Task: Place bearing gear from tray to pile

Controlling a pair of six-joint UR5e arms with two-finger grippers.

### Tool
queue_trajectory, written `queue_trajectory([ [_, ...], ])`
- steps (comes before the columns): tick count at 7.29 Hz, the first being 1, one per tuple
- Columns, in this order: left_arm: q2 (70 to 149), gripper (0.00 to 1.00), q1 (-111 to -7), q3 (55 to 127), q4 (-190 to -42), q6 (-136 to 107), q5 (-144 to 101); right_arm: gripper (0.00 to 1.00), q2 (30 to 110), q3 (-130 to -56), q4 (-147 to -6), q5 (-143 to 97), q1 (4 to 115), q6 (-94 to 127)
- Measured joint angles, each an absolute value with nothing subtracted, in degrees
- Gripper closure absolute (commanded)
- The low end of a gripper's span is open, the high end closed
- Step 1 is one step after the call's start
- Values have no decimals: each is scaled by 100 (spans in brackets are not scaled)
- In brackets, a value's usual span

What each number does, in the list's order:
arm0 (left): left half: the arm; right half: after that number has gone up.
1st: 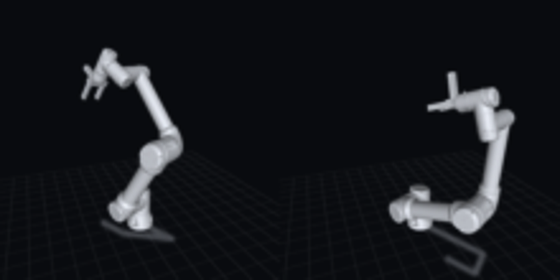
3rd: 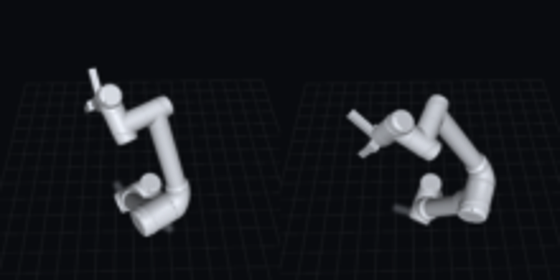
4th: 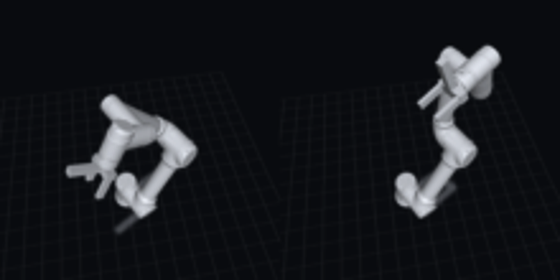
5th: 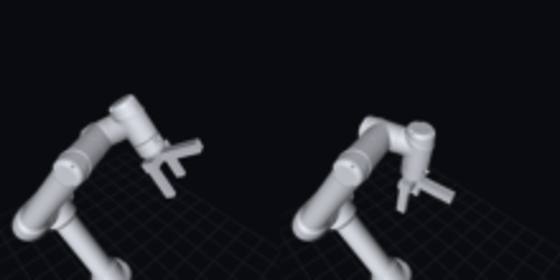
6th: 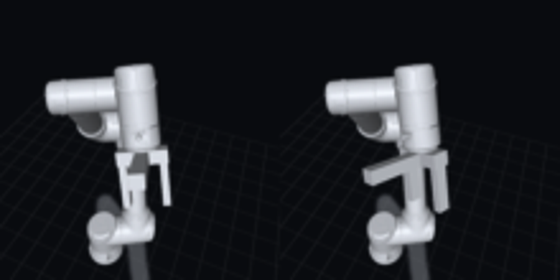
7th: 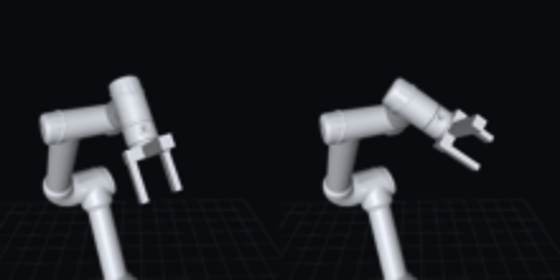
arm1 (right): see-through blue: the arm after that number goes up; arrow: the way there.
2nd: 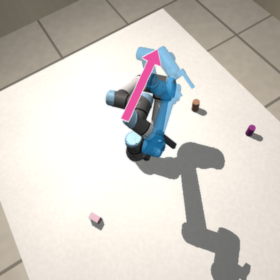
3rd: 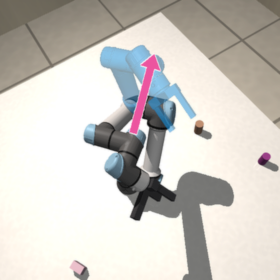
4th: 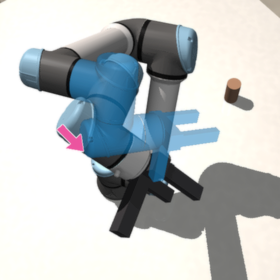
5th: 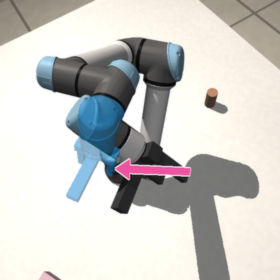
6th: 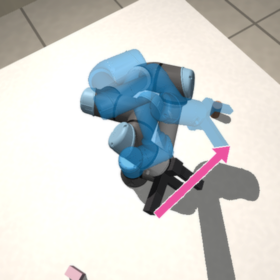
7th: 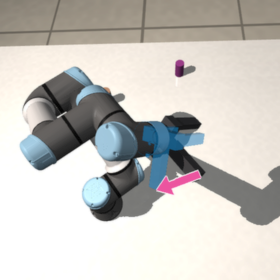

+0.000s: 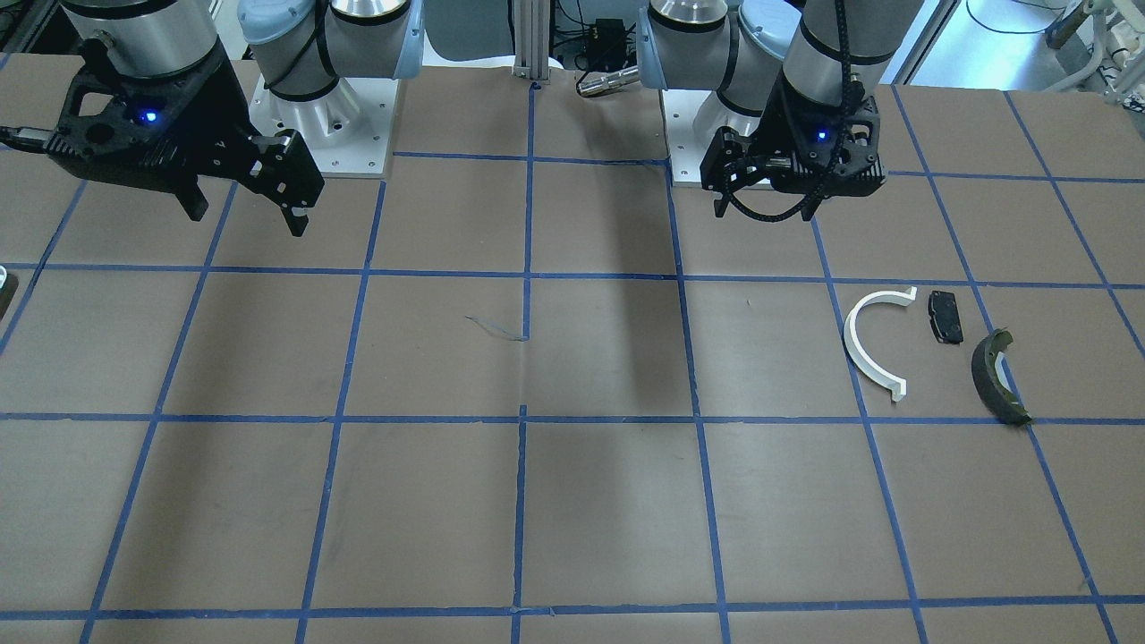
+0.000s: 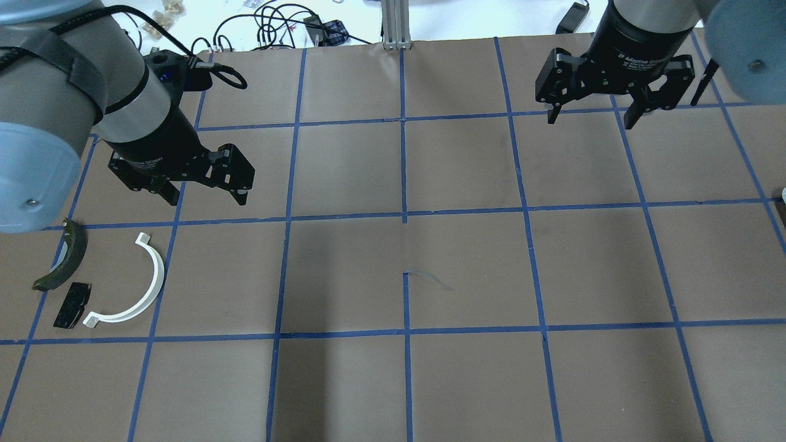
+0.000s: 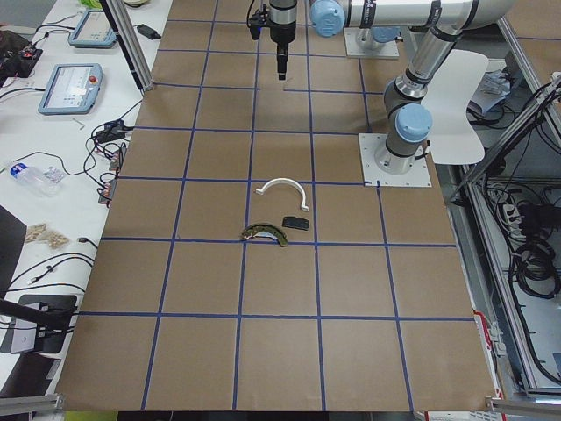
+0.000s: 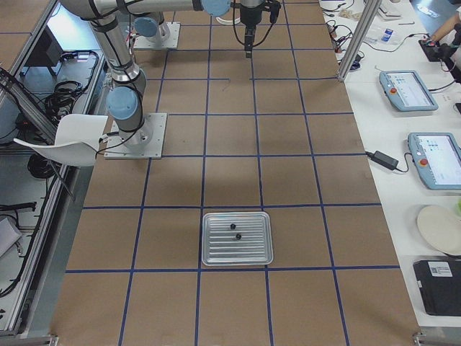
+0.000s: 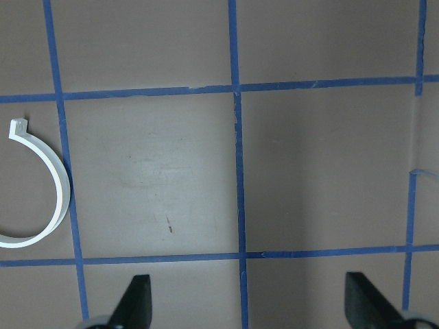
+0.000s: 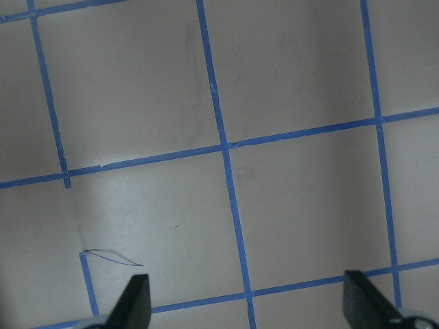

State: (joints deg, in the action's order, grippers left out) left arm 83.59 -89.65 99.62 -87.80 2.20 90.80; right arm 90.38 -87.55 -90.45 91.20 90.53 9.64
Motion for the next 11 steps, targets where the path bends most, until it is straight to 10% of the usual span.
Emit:
queue_trajectory([
  [11,8366,0,-8965,9949,-8666,220,9097,0,9049,-8739,-8912,9309,8303,-1083],
])
